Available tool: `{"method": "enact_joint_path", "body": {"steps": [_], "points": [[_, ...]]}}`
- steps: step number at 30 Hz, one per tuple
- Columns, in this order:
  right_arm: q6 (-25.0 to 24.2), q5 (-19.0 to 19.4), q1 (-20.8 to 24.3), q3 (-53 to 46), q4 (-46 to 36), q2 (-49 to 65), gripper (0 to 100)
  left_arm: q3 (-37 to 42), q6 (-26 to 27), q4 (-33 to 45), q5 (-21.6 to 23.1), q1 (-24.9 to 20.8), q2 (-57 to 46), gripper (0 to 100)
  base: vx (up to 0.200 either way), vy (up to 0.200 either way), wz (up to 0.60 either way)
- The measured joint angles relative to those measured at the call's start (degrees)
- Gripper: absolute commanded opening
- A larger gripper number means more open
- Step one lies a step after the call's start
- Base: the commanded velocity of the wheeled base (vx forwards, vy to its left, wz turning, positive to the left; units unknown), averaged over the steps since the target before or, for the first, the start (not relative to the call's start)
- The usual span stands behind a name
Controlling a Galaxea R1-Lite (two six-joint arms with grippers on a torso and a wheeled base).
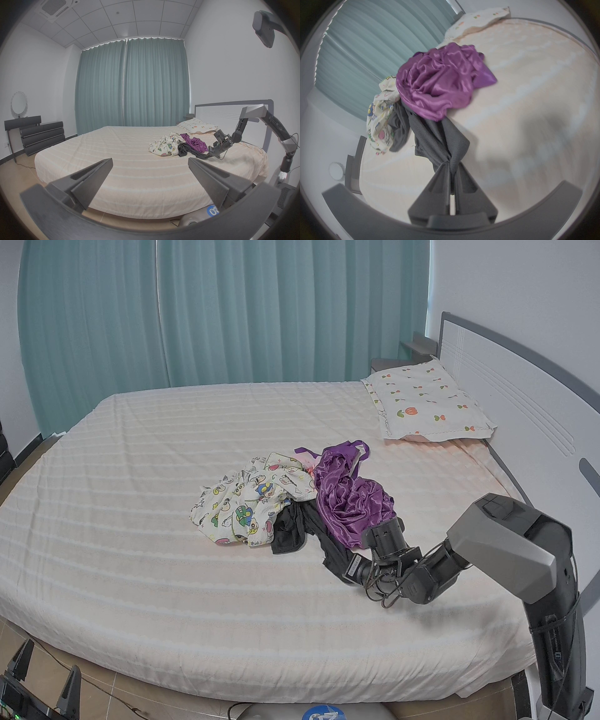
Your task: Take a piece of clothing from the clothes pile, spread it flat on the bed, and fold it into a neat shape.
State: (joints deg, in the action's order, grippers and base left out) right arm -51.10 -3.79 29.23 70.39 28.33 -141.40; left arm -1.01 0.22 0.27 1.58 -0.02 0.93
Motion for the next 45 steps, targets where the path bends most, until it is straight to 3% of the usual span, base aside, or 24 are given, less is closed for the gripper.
{"method": "enact_joint_path", "body": {"steps": [11,18,23,30,37,42,45], "points": [[-2.89,7.20,-0.22,-18.24,17.79,8.40,0,0.00,3.57,-0.40,0.77,0.00,0.00,100,0.000,0.000,0.00],[-3.06,8.44,-0.38,-21.22,19.15,10.36,0,-1.16,1.33,-1.11,0.84,-0.02,0.20,100,0.000,0.000,0.00],[-3.08,8.46,-0.32,-21.53,19.18,10.78,0,-8.00,-0.27,-1.61,2.86,-0.11,3.47,100,0.000,0.000,0.00],[-3.17,8.46,-0.21,-21.75,19.19,11.02,0,-11.45,3.34,-2.16,6.13,-0.66,16.60,100,0.000,0.000,0.00],[-3.23,8.46,-0.21,-21.93,19.19,11.11,0,-11.82,4.38,-10.78,6.62,-3.30,35.29,100,0.000,0.000,0.00],[-3.23,8.44,-0.18,-22.04,19.21,11.11,0,-13.01,1.91,-18.43,6.16,-6.14,49.21,100,0.000,0.000,0.00],[-3.22,8.44,-0.16,-22.10,19.24,11.11,0,-14.67,-2.38,-22.43,5.58,-8.59,57.78,100,0.000,0.000,0.00]]}}
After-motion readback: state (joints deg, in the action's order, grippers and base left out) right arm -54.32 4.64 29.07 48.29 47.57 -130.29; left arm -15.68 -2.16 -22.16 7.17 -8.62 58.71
